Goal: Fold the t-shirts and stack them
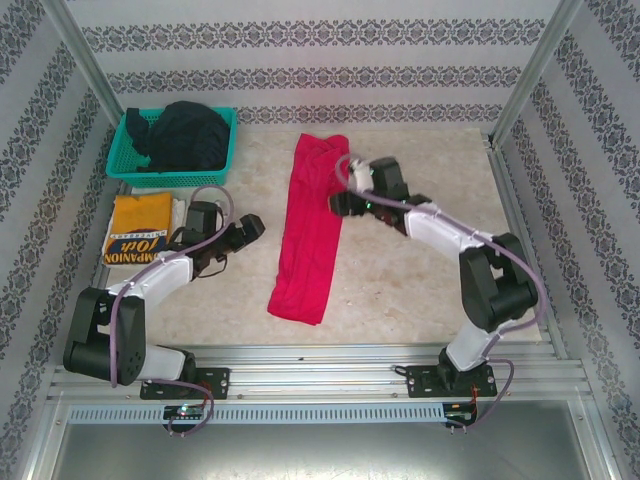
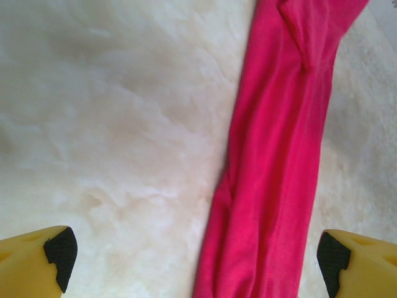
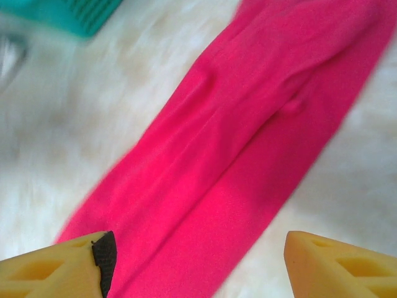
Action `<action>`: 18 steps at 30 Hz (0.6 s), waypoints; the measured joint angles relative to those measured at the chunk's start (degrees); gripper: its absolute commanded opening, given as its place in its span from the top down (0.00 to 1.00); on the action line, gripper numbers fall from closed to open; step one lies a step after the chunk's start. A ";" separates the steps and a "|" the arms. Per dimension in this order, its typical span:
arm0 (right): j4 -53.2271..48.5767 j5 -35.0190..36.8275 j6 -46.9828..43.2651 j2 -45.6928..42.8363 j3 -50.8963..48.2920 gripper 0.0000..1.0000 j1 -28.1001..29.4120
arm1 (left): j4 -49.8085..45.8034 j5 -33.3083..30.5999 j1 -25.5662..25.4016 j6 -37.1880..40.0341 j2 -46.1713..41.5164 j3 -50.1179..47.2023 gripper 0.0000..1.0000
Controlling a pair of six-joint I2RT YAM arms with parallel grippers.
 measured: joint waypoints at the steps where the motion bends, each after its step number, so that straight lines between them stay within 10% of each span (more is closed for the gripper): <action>1: 0.07 0.48 -2.89 -1.25 -2.23 0.27 2.34 | -0.46 0.09 0.52 0.52 0.00 0.33 0.00; 9: -1.92 3.54 -20.44 -3.98 -9.40 0.30 24.85 | -2.80 0.57 3.67 4.98 0.00 3.67 0.00; 18: -5.86 6.01 -26.53 4.76 -4.90 0.32 33.31 | -4.09 1.22 4.44 6.73 0.00 3.67 0.00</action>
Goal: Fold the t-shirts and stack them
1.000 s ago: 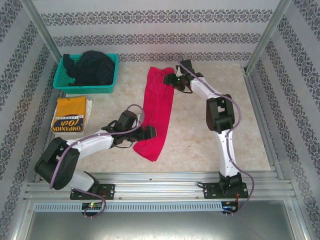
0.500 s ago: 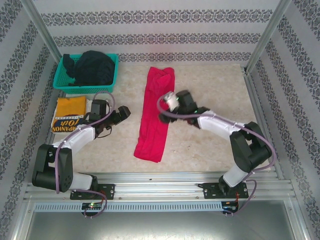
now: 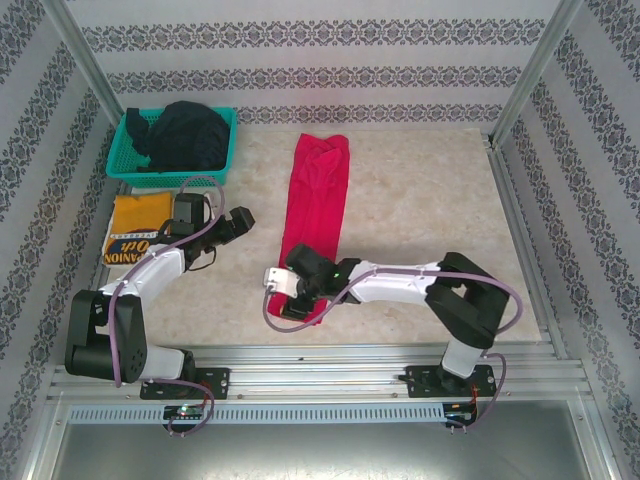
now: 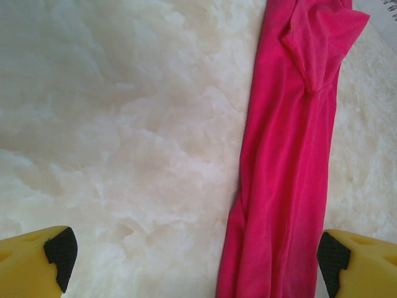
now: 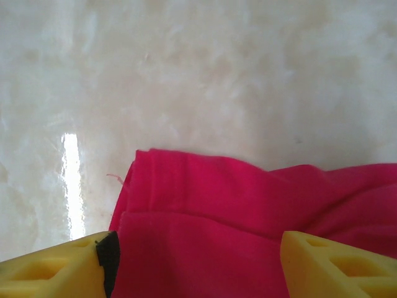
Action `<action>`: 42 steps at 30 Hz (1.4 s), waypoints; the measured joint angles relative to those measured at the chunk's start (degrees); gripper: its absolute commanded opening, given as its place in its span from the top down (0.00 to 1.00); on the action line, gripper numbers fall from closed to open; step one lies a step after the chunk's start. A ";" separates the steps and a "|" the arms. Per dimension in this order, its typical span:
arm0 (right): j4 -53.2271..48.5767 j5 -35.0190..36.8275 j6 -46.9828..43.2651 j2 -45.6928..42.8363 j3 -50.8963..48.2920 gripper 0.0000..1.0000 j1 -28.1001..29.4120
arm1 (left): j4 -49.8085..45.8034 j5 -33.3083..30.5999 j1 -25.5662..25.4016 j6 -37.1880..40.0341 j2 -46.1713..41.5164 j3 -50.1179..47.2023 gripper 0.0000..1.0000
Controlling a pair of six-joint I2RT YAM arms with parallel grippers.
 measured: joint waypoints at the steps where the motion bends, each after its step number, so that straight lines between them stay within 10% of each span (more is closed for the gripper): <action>1: -0.70 0.22 -0.72 0.87 0.26 0.32 0.24 | -0.13 0.04 0.00 0.11 0.00 -0.02 0.00; 12: -7.34 1.92 -6.93 6.23 4.74 0.55 0.98 | -1.44 0.20 0.35 0.74 0.00 -0.68 0.00; 16: -8.72 2.99 -8.09 6.38 5.18 1.00 1.25 | -1.53 0.20 0.35 1.11 0.00 -0.68 0.00; 30: -20.22 -3.17 -9.31 -4.81 1.81 1.00 0.26 | -1.27 0.52 0.35 1.31 0.68 -0.83 0.00; 42: -30.32 -5.16 -20.98 -4.09 15.08 1.00 -11.98 | 0.00 1.73 0.35 1.51 1.86 -0.94 0.00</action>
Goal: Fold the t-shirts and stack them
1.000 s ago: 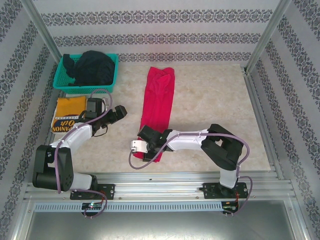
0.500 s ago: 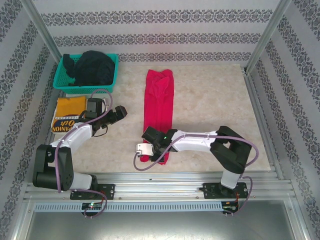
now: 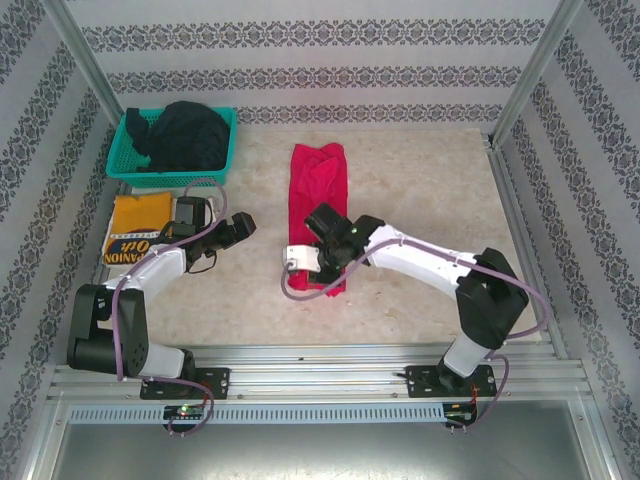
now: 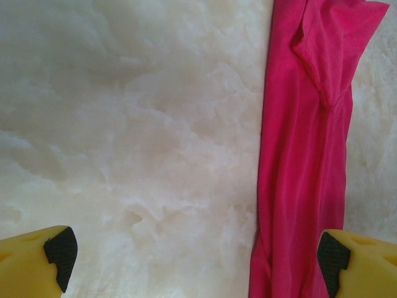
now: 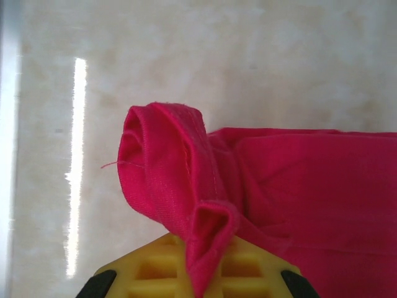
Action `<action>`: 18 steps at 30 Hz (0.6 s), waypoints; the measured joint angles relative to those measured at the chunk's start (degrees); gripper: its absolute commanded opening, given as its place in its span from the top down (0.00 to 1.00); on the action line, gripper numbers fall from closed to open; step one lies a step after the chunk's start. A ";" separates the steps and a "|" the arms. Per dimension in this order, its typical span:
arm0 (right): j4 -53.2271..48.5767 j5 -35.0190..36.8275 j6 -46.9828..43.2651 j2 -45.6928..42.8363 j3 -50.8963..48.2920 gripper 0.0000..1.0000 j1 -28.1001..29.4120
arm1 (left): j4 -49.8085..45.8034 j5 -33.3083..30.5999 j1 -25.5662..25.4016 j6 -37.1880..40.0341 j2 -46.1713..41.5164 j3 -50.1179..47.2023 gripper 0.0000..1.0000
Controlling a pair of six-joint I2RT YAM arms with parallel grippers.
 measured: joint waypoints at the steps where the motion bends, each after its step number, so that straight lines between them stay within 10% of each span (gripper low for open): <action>1: -0.04 0.46 -0.87 1.44 1.77 1.00 -1.16 | 0.09 0.02 0.00 0.00 0.09 0.00 0.00; 18: 2.21 2.25 -7.67 17.79 19.26 1.00 -12.15 | 0.22 -0.46 0.00 1.64 1.27 0.00 0.00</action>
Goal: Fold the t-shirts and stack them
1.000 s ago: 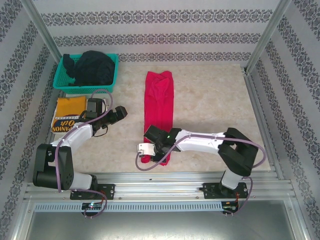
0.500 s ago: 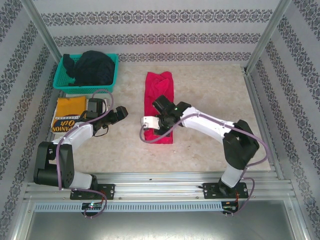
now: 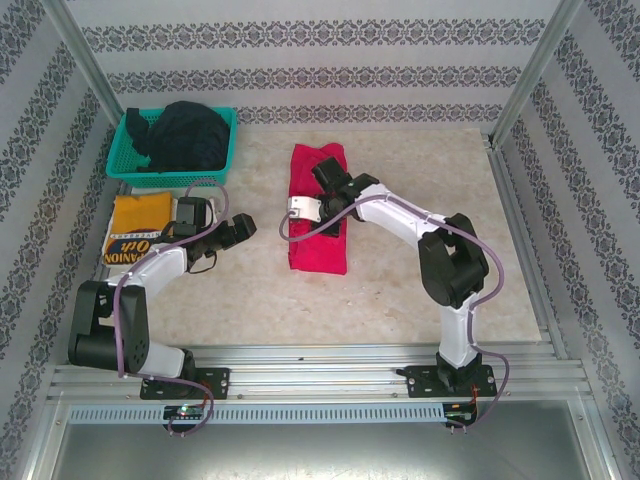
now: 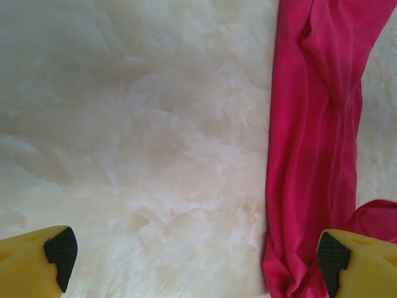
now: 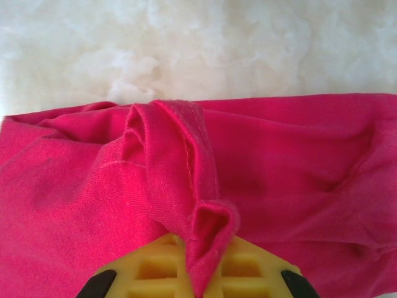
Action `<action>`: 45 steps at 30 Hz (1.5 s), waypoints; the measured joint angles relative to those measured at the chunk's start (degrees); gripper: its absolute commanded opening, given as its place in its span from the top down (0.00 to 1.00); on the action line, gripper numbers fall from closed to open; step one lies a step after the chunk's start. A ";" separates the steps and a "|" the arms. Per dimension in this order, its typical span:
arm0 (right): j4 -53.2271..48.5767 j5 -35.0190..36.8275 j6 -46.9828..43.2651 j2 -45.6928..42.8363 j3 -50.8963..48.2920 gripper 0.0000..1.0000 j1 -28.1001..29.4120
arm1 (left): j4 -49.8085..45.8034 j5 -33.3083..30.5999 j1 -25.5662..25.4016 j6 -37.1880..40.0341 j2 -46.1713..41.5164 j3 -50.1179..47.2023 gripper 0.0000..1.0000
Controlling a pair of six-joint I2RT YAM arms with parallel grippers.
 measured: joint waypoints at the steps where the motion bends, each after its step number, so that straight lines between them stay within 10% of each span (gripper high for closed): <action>1: 0.11 -0.24 -0.20 0.74 1.05 1.00 -0.35 | 0.00 0.00 0.00 0.09 0.35 0.02 0.00; 26: 3.43 -1.38 -0.57 12.50 11.52 1.00 -3.85 | 0.00 0.26 0.00 0.50 1.60 0.24 0.00; 28: 3.72 -1.22 -0.55 13.25 12.00 0.94 -3.96 | 0.04 0.52 0.00 0.48 2.32 0.50 0.00; 34: 7.02 -0.63 1.36 13.90 12.09 0.32 -4.72 | 1.73 0.87 -0.96 0.20 5.25 2.19 0.00; 45: 32.48 6.56 28.55 -4.52 -13.60 0.31 -5.81 | 12.35 2.89 -10.82 -3.91 12.68 5.84 0.17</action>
